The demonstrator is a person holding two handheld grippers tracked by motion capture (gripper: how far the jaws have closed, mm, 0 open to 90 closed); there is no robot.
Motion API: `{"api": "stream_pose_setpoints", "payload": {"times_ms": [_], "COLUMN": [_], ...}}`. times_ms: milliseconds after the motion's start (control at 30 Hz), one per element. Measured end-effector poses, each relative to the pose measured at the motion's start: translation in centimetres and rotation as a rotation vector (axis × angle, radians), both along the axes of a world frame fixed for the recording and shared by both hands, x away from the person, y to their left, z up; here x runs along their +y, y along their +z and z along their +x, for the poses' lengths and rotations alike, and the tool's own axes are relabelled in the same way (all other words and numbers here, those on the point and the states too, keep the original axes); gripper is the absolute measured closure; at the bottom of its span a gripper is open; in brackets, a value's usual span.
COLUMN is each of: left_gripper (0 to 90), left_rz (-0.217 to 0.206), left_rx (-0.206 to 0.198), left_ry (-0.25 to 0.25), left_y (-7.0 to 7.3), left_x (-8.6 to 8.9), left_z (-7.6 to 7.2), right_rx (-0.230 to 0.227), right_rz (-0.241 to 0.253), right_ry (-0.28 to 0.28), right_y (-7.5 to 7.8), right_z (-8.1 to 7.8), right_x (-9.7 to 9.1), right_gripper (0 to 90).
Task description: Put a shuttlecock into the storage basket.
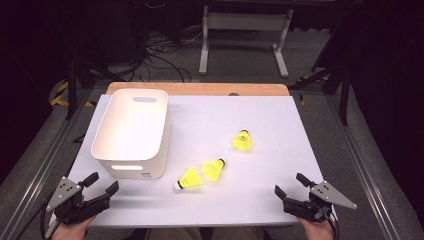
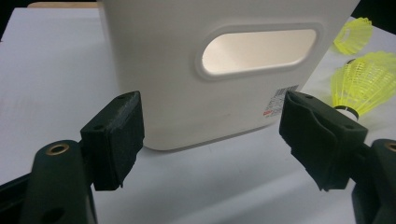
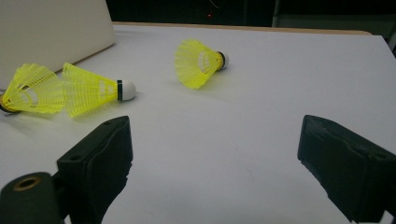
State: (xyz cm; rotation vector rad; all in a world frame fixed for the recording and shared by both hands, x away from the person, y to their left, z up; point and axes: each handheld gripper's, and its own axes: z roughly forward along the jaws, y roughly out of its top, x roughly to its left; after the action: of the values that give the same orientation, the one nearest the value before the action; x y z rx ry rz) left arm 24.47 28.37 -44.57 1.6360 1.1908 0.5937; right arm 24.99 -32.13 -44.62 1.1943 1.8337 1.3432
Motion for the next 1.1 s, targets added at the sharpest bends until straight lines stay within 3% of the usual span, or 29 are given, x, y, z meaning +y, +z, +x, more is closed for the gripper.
{"api": "stream_pose_setpoints", "payload": {"times_ms": [1100], "left_gripper": [23.7], "left_rz": [0.008], "left_rx": [-0.006], "left_ry": [0.148], "left_y": [0.3], "left_x": [4.1], "left_z": [-0.1], "right_rx": [0.005], "right_rz": [-0.005], "right_ry": [-0.001], "right_y": [0.0], "right_z": [0.0], "right_x": [0.1], "right_gripper": [10.9]}}
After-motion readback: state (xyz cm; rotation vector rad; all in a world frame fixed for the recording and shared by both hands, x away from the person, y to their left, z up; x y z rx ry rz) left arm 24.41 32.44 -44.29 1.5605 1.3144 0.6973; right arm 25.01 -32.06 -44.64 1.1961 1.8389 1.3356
